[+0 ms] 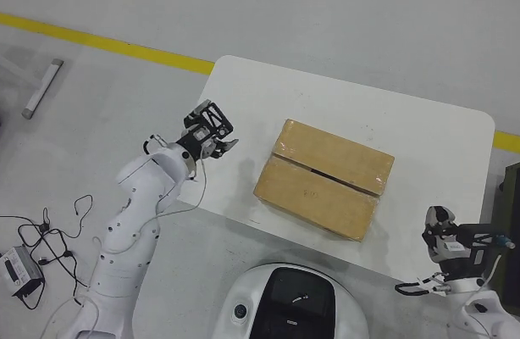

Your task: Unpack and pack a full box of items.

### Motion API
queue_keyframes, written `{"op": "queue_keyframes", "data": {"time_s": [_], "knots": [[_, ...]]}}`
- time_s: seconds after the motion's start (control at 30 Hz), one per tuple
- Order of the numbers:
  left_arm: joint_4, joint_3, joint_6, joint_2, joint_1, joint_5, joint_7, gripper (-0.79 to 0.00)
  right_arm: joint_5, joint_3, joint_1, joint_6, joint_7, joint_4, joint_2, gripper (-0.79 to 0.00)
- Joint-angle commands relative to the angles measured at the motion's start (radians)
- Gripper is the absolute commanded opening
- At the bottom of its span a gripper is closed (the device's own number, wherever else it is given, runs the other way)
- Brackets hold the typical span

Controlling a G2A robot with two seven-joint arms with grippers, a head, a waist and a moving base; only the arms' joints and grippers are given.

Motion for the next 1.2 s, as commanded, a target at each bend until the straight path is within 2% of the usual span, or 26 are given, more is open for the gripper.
{"op": "queue_keyframes", "data": {"time_s": [0.0,0.1,0.13,0.17,0.23,0.27,0.3,0.33,0.5,0.8,1.0,1.17], "knots": [[-0.015,0.046,-0.036,-0.003,-0.002,-0.052,0.021,0.0,0.036,0.017,0.004,-0.083,0.015,0.009,0.005,-0.785],[-0.023,0.107,-0.089,-0.007,-0.017,-0.087,0.048,0.0,0.074,0.037,0.006,-0.208,0.022,0.018,0.012,-0.785],[-0.024,0.124,-0.091,-0.008,-0.023,-0.099,0.058,0.0,0.093,0.04,0.004,-0.251,0.028,0.019,0.014,-0.733],[-0.021,0.14,-0.09,-0.01,-0.027,-0.115,0.066,0.0,0.101,0.048,0.005,-0.287,0.033,0.019,0.016,-0.622],[-0.02,0.174,-0.099,-0.014,-0.037,-0.135,0.082,0.0,0.132,0.052,0.002,-0.35,0.036,0.025,0.02,-0.582],[-0.017,0.188,-0.106,-0.014,-0.044,-0.132,0.083,0.0,0.14,0.055,0.001,-0.383,0.045,0.024,0.022,-0.493],[-0.013,0.197,-0.1,-0.016,-0.048,-0.141,0.088,0.0,0.137,0.057,0.0,-0.419,0.057,0.022,0.025,-0.151],[-0.008,0.205,-0.092,-0.017,-0.051,-0.151,0.093,0.0,0.134,0.06,-0.001,-0.449,0.064,0.022,0.027,-0.003],[-0.002,0.234,-0.054,-0.02,-0.061,-0.149,0.102,0.0,0.117,0.068,-0.003,-0.458,0.074,0.024,0.03,0.0],[-0.002,0.234,-0.054,-0.02,-0.061,-0.149,0.102,0.0,0.119,0.067,0.0,-0.457,0.071,0.021,0.03,0.0],[-0.002,0.234,-0.054,-0.02,-0.061,-0.149,0.102,0.0,0.136,0.042,0.055,-0.468,0.097,0.052,0.035,0.0],[-0.006,0.223,-0.024,-0.018,-0.053,-0.144,0.116,0.0,0.14,-0.022,0.115,-0.502,0.11,0.108,0.038,0.0]]}}
